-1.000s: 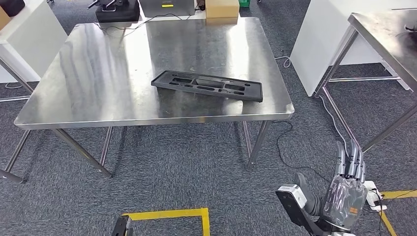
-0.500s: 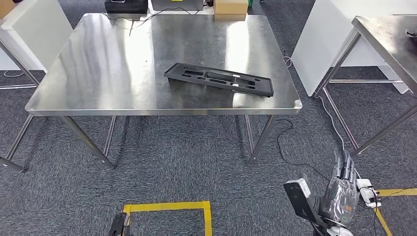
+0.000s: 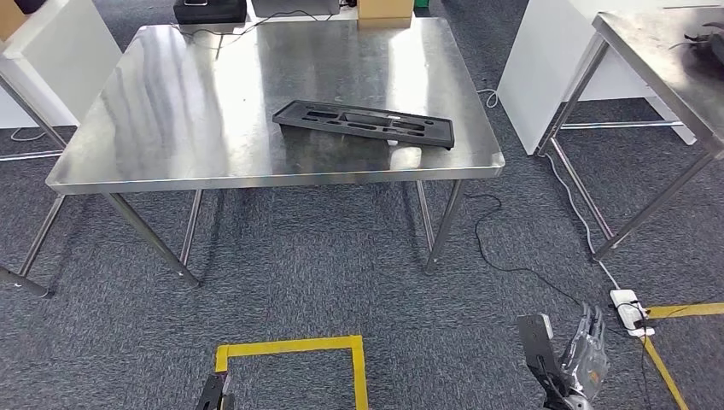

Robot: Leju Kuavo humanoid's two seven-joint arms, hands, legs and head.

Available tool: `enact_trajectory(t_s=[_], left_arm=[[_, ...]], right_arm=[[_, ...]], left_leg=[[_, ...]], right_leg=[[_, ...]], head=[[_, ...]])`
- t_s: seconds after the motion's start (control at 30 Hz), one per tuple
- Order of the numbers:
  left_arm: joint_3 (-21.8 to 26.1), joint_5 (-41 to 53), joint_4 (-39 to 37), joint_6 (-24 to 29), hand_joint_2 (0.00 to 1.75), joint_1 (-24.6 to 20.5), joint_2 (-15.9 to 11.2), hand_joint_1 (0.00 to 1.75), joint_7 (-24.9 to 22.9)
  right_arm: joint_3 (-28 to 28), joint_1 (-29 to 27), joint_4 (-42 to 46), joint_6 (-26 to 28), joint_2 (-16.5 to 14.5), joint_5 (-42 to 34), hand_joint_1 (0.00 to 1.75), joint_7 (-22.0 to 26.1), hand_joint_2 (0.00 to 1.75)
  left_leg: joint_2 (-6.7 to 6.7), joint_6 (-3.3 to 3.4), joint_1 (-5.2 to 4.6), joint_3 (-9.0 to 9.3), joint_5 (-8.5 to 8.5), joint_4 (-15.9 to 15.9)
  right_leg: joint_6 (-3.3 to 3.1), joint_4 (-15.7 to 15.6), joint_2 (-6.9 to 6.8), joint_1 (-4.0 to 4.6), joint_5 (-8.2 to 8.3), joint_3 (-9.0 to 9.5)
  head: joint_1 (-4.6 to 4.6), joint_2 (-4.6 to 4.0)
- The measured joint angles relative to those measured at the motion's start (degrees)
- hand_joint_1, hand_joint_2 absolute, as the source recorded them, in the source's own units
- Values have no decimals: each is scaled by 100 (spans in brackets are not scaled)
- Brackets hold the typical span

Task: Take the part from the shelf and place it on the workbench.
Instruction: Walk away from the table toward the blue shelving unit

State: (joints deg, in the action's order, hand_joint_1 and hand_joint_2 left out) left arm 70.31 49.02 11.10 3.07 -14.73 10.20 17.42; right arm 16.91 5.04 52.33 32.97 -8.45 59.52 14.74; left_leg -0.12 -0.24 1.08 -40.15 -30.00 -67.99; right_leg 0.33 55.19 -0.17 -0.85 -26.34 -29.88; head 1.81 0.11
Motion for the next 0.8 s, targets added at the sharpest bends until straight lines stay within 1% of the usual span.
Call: enact_trajectory(t_s=[0.03,0.07,0.1,0.13,0.17,0.2,0.23,0.27,0.3,0.37,0.4,0.43,0.47,0.5,0.53,0.57,0.6,0.63,0.67,0.7,0.73,0.77,0.8], left_arm=[[-1,1,0,2,0,0,2,0,-5],[-2,1,0,8,0,4,4,0,-11],[-3,1,0,17,0,8,6,0,-17],[-4,1,0,28,0,10,7,0,-23],[-4,1,0,39,0,10,7,0,-27],[-5,1,0,47,0,5,11,0,-29],[-5,1,0,51,0,-1,14,0,-30],[-6,1,0,52,0,-4,18,0,-32],[-6,1,0,52,0,-6,21,0,-33],[-6,1,0,52,0,-8,26,0,-35],[-6,1,0,52,0,-12,29,0,-36],[-6,1,0,53,0,-15,32,0,-37],[-6,1,0,54,0,-19,32,0,-38],[-6,6,0,58,0,-20,33,0,-42],[-7,19,0,66,0,-20,36,0,-48],[-8,41,0,77,0,-19,39,0,-60],[-13,70,0,88,0,-19,43,0,-75],[-22,101,0,97,0,-20,47,0,-90],[-33,133,0,101,0,-22,52,0,-102],[-48,165,0,101,0,-26,61,0,-110],[-68,199,0,97,0,-34,69,0,-114],[-93,235,0,89,0,-46,77,0,-119],[-124,269,0,78,0,-60,88,0,-128]], right_arm=[[140,90,-422,61,51,-92,0,-4,0],[282,152,-851,105,104,-172,0,-21,0],[416,186,-1235,127,146,-239,0,-45,0],[534,208,-1564,138,176,-283,0,-67,0],[633,229,-1847,147,198,-314,0,-77,0],[713,252,-2071,154,223,-330,0,-80,0],[771,279,-2251,161,242,-336,0,-80,0],[819,311,-2409,168,262,-338,0,-83,0],[864,343,-2551,174,282,-338,0,-89,0],[930,387,-2773,181,308,-337,0,-100,0],[957,404,-2865,174,322,-339,0,-115,0],[984,426,-2949,143,334,-347,0,-151,0],[1016,449,-3032,84,344,-360,0,-217,0],[1053,464,-3122,-19,353,-380,0,-337,0],[1095,465,-3215,-156,358,-400,0,-501,0],[1134,442,-3307,-303,361,-410,0,-692,0],[1171,400,-3403,-454,356,-400,0,-898,0],[1205,347,-3491,-595,345,-374,0,-1082,0],[1234,294,-3567,-719,326,-344,0,-1232,0],[1262,253,-3636,-844,299,-298,0,-1360,0],[1286,220,-3698,-978,262,-239,0,-1468,0],[1302,195,-3750,-1110,225,-158,0,-1567,0],[1311,167,-3801,-1250,185,-50,0,-1663,0]], left_leg=[[-3,-13,6,-112,-177,-359],[-4,-27,13,-146,-255,-557],[-2,-40,25,-53,-215,-507],[0,-53,43,157,-92,-231],[-1,-69,63,422,38,174],[-14,-73,69,643,133,537],[-24,-58,68,775,184,778],[-35,-32,51,811,191,876],[-43,11,24,787,200,872],[-34,118,4,737,266,879],[-28,175,7,709,304,889],[-21,230,14,672,346,900],[-13,269,13,626,384,902],[-6,295,6,574,422,900],[-2,307,-2,521,460,899],[0,310,-9,470,497,898],[-3,307,-13,426,532,897],[-8,298,-15,387,567,897],[-11,283,-15,358,600,897],[-9,261,-14,336,631,897],[-1,229,-16,322,662,899],[11,193,-13,316,690,904],[22,150,-5,316,720,915]], right_leg=[[2,8,-6,1,29,-47],[14,21,-14,0,55,-92],[33,42,-21,-7,73,-133],[47,75,-26,-20,86,-175],[62,123,-28,-29,92,-218],[81,184,-25,-20,93,-270],[107,236,-19,-5,97,-317],[143,270,-13,11,108,-356],[188,280,-6,18,128,-383],[262,282,1,-11,151,-425],[276,353,2,-24,89,-474],[269,542,3,-32,-46,-564],[251,861,3,-37,-247,-696],[234,1262,3,-37,-467,-841],[230,1656,3,-37,-652,-969],[241,1908,4,-37,-764,-1025],[261,1947,4,-36,-793,-974],[286,1735,3,-34,-740,-796],[301,1311,3,-27,-636,-509],[293,830,1,-12,-551,-215],[274,438,1,12,-470,16],[243,201,2,40,-426,149],[205,126,4,69,-411,177]], head=[[11,0],[12,0],[12,0],[13,0],[15,0],[22,0],[20,0],[15,0],[11,0],[-2,0],[-10,0],[-26,0],[-42,0],[-57,0],[-64,0],[-66,0],[-68,0],[-74,0],[-80,0],[-85,0],[-86,0],[-83,0],[-79,0]])
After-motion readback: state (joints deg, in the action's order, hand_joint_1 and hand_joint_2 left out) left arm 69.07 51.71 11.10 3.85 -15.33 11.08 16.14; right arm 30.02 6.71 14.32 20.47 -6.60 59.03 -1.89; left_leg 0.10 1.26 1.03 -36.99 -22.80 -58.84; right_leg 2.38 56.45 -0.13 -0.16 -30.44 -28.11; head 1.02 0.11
